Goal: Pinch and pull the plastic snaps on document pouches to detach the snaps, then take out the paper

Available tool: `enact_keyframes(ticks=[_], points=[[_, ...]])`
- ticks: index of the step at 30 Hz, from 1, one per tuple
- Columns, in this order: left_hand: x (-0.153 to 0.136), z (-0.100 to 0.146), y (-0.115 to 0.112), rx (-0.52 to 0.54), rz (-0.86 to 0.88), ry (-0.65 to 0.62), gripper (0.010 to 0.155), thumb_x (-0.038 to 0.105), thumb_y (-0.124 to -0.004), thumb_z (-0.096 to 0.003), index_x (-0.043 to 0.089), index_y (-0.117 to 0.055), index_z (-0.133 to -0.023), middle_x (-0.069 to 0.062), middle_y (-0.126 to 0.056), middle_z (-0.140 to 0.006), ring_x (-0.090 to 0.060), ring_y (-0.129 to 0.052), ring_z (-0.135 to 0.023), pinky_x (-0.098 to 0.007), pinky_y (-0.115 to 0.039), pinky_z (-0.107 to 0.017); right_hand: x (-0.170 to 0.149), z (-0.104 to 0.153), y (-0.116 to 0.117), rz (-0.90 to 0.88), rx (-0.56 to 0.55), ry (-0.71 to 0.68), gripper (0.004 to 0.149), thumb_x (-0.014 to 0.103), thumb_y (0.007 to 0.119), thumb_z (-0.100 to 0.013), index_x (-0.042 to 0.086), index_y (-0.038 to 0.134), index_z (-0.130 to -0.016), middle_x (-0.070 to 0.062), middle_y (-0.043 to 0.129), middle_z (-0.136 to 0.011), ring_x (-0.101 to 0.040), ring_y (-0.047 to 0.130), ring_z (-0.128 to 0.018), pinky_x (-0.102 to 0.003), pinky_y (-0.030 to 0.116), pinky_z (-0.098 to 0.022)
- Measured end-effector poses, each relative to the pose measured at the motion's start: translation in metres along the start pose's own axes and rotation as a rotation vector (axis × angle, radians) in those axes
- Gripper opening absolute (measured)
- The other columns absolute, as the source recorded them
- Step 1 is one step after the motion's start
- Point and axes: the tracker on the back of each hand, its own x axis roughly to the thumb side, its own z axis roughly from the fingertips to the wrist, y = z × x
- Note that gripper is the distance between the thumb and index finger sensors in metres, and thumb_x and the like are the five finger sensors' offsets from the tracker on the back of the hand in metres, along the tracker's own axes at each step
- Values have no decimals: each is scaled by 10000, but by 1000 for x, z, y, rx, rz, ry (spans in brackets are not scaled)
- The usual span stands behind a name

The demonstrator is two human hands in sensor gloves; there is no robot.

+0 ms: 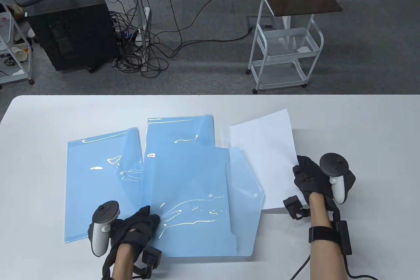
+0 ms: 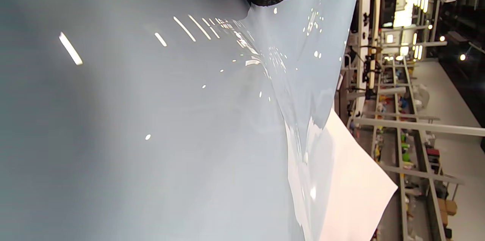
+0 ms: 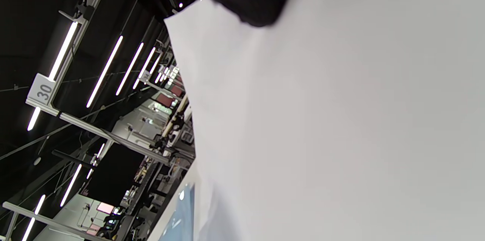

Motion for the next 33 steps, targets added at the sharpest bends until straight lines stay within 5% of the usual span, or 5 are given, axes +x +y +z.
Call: enact_keyframes(ticks=[22, 33], points=[[1, -3, -5, 0, -37, 5, 481, 206, -678, -560, 87, -600, -1019, -94, -903, -845, -222, -1063, -475, -343, -911, -350, -1, -24, 26, 176, 9, 30, 538, 209, 756, -558, 46, 635, -1056, -254, 889, -888, -368, 981, -457, -518, 867, -280], [3, -1, -7, -9, -24, -28, 480, 208, -676, -562, 92, -597, -1021, -91, -900, -848, -221, -1062, -483, -343, -911, -355, 8, 8, -1, 280, -146, -20, 581, 236, 758, -564, 33, 588, -1081, -371, 641, -1075, -612, 763, -807, -725, 715, -485]])
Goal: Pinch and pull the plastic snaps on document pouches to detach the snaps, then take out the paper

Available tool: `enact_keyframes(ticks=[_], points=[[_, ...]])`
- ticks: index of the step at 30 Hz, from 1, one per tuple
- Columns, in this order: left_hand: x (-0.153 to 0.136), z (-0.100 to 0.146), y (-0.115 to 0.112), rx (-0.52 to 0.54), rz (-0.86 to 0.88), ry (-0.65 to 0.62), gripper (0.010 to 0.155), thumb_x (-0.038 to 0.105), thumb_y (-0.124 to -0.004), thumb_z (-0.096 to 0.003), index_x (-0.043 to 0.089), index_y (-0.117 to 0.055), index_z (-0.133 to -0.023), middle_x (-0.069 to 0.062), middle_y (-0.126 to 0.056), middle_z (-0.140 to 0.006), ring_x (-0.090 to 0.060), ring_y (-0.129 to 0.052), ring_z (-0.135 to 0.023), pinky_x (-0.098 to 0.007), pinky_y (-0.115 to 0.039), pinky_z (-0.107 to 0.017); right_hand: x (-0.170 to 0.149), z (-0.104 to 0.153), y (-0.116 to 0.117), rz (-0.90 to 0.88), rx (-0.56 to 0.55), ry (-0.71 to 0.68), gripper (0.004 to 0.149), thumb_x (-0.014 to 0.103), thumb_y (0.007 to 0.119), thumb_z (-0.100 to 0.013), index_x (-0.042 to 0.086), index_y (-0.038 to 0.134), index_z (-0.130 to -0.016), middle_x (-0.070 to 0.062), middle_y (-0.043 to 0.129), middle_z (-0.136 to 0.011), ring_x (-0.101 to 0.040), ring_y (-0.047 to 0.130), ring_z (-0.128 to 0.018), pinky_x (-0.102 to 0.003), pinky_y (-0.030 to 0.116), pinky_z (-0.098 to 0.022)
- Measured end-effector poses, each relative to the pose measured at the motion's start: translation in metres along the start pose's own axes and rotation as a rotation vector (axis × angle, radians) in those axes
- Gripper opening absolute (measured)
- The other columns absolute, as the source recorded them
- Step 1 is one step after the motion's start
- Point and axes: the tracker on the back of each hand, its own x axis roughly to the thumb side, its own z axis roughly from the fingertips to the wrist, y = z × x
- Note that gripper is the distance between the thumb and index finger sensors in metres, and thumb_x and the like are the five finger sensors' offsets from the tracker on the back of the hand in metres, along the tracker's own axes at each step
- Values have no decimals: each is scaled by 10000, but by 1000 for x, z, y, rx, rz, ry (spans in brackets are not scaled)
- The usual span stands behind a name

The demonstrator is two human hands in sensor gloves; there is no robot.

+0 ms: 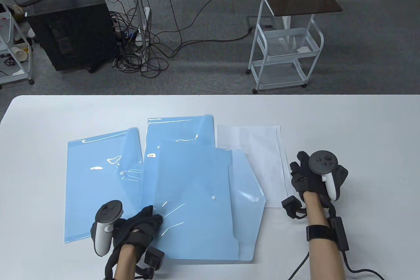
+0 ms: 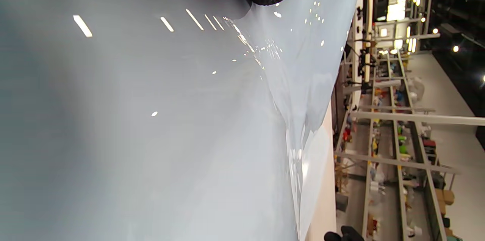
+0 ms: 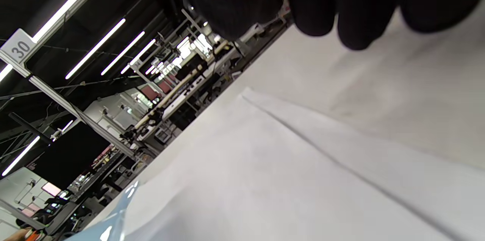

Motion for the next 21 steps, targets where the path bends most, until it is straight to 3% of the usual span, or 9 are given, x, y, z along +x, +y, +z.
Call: enact_keyframes(ticks=[3, 7, 16, 21], points=[[0, 1, -1, -3, 4, -10, 480, 209, -674, -564, 93, -595, -1022, -91, -899, -850, -220, -1061, -486, -343, -910, -357, 5, 12, -6, 41, -22, -36, 609, 272, 753, -570, 9, 567, -1087, -391, 607, -1083, -633, 714, -834, -734, 693, -499], [1, 2, -2, -10, 16, -32, 480, 211, -672, -565, 98, -591, -1024, -86, -897, -853, -219, -1060, -491, -342, -909, -362, 13, 30, -5, -32, 52, -92, 637, 336, 737, -582, -21, 571, -1083, -402, 673, -1052, -619, 774, -798, -705, 732, -485], [1, 3, -9, -42, 13, -61, 478, 212, -666, -569, 113, -581, -1029, -79, -886, -869, -227, -1052, -515, -353, -903, -380, 10, 60, 25, -288, 462, -25, 695, 408, 702, -603, -134, 619, -1031, -406, 869, -884, -530, 973, -587, -592, 863, -357], [-3, -1, -13, -39, -21, -34, 477, 207, -641, -571, 129, -563, -1035, -75, -866, -894, -250, -1039, -577, -385, -893, -425, 5, 70, 37, -352, 557, -29, 616, 375, 681, -610, -112, 698, -988, -339, 950, -808, -470, 1019, -504, -548, 885, -308]])
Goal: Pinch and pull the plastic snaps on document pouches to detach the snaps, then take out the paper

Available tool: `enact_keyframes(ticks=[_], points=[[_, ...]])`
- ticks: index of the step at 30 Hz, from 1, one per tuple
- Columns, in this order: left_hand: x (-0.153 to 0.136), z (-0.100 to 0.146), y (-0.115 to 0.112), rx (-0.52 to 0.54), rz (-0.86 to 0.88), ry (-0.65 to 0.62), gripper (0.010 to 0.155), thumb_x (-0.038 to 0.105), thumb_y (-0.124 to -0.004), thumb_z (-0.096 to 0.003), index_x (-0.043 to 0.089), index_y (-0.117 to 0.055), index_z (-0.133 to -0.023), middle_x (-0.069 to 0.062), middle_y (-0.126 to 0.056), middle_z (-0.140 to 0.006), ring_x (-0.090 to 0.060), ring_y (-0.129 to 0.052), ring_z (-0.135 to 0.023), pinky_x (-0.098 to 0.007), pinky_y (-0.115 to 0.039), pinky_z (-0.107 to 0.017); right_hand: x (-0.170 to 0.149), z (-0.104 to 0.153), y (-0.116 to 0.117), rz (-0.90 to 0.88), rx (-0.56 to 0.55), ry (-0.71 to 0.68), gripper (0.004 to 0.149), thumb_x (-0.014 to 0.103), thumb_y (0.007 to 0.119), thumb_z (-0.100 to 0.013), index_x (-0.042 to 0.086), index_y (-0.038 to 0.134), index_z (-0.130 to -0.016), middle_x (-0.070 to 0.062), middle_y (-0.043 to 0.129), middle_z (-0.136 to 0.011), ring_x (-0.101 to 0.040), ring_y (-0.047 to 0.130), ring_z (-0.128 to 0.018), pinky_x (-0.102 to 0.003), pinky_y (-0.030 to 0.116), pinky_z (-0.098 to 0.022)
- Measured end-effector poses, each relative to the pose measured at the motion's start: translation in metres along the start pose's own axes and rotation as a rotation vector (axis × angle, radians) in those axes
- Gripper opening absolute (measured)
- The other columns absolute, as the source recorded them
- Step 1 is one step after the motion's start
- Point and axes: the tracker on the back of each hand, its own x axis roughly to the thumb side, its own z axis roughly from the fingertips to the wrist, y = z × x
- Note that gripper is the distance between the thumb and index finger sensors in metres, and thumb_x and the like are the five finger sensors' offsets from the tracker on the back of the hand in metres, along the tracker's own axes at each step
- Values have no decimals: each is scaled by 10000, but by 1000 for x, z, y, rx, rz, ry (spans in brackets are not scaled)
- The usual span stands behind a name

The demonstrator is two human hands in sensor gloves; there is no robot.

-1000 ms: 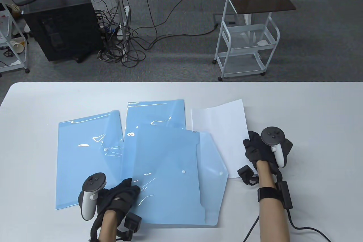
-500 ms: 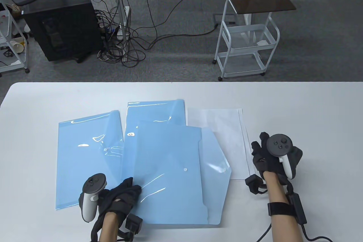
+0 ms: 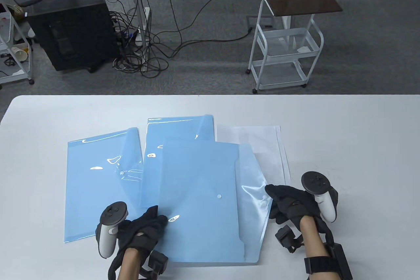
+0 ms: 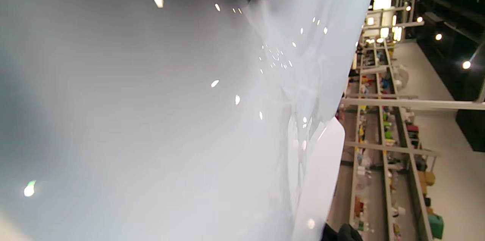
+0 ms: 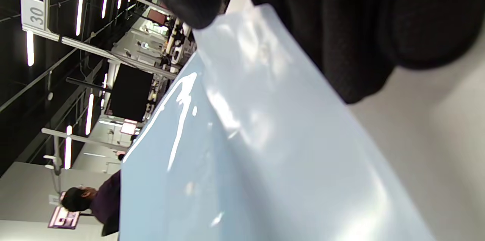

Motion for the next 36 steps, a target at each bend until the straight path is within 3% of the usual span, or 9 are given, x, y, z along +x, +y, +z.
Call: enact_keyframes(ticks=[4, 9, 19, 30, 36], points=[[-2, -3, -3, 16, -43, 25, 479, 204, -632, -568, 131, -557, -1036, -74, -859, -902, -256, -1034, -590, -390, -891, -434, 6, 3, 11, -58, 215, -114, 598, 307, 650, -613, -82, 595, -1063, -378, 829, -944, -550, 922, -655, -625, 817, -406], [-4, -6, -5, 18, -48, 40, 478, 205, -628, -570, 140, -551, -1038, -66, -853, -910, -255, -1032, -601, -391, -890, -440, 25, 9, 32, 87, 288, -176, 614, 239, 645, -604, -43, 473, -1121, -437, 575, -1108, -673, 675, -853, -739, 679, -511], [-7, -10, -5, 32, -83, 73, 482, 206, -628, -570, 141, -547, -1040, -61, -852, -918, -257, -1033, -613, -391, -893, -446, 47, 2, 91, 599, 211, -190, 622, 212, 636, -595, 57, 388, -1145, -347, 257, -1211, -685, 306, -1000, -822, 408, -619], [-6, -11, -7, 37, -118, 98, 486, 212, -633, -574, 143, -541, -1046, -64, -849, -935, -269, -1031, -641, -403, -892, -459, 47, -10, 139, 985, 187, -159, 647, 278, 647, -602, 185, 289, -1134, -315, 173, -1203, -679, 242, -1003, -844, 357, -616], [-6, -13, -10, 40, -145, 111, 487, 215, -636, -575, 143, -540, -1047, -67, -847, -943, -278, -1029, -655, -408, -891, -466, 38, -16, 154, 1051, 195, -149, 640, 281, 643, -601, 171, 303, -1132, -320, 186, -1200, -682, 256, -999, -845, 362, -614]])
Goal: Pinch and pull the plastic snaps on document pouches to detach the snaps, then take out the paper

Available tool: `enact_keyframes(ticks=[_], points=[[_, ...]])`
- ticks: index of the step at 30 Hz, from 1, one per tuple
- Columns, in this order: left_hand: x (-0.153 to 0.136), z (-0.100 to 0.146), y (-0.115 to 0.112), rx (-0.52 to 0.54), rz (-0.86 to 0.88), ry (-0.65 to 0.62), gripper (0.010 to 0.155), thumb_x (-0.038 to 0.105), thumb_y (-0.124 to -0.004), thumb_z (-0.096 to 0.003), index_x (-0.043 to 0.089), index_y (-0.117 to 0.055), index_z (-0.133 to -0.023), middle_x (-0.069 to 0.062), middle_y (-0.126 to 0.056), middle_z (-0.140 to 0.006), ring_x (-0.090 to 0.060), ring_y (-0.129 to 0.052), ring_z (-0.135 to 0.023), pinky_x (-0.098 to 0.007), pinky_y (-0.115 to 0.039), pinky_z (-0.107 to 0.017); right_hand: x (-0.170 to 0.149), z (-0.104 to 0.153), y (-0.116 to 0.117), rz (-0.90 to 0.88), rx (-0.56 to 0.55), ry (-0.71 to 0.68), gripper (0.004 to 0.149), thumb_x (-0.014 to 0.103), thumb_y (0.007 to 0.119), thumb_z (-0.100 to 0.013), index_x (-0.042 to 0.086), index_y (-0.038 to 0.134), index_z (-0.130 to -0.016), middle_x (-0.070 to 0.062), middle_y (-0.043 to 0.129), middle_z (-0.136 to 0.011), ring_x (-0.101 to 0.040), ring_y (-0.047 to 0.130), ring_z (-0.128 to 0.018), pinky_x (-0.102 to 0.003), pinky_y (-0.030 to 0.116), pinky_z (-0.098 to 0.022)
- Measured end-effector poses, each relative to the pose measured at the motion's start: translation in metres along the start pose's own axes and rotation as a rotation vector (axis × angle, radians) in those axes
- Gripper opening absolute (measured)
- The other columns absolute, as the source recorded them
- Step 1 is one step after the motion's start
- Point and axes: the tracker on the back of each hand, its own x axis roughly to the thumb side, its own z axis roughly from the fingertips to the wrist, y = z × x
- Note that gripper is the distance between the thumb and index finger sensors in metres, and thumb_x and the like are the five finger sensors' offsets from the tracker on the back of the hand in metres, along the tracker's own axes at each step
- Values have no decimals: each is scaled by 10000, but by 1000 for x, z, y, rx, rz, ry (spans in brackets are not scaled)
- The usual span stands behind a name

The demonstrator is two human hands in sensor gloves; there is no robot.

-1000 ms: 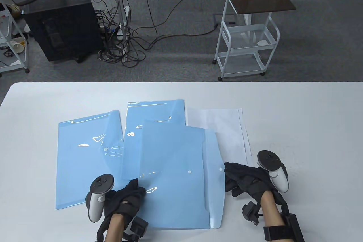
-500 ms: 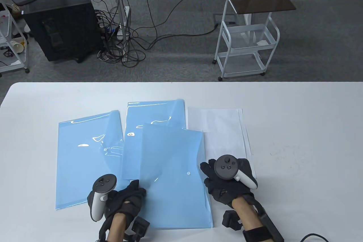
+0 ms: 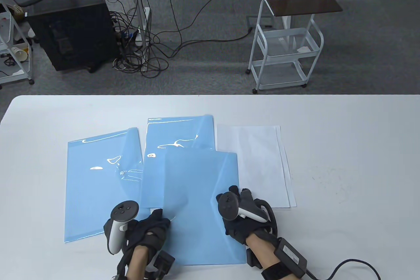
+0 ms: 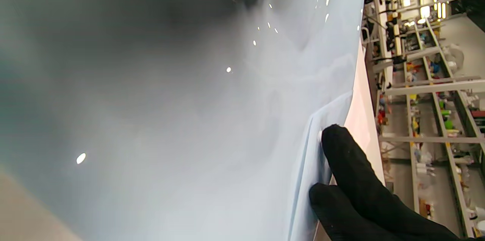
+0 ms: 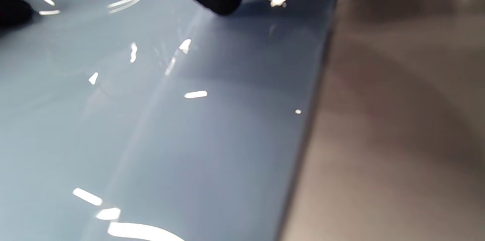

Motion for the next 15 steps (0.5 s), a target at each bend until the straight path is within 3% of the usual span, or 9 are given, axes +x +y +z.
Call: enact_keyframes(ticks=[6, 15], points=[[0, 0, -1, -5, 5, 7, 489, 216, -634, -577, 142, -534, -1050, -57, -842, -946, -269, -1023, -661, -404, -890, -472, 7, 0, 2, 114, -48, 8, 624, 291, 658, -596, 172, 348, -1125, -331, 236, -1207, -688, 315, -1004, -847, 403, -614], [1, 0, -1, 1, -12, 12, 490, 216, -632, -578, 143, -529, -1051, -50, -840, -946, -264, -1021, -661, -399, -890, -474, 14, -6, -2, 189, -16, 14, 602, 270, 683, -590, 127, 379, -1090, -314, 274, -1221, -684, 347, -1017, -861, 399, -614]])
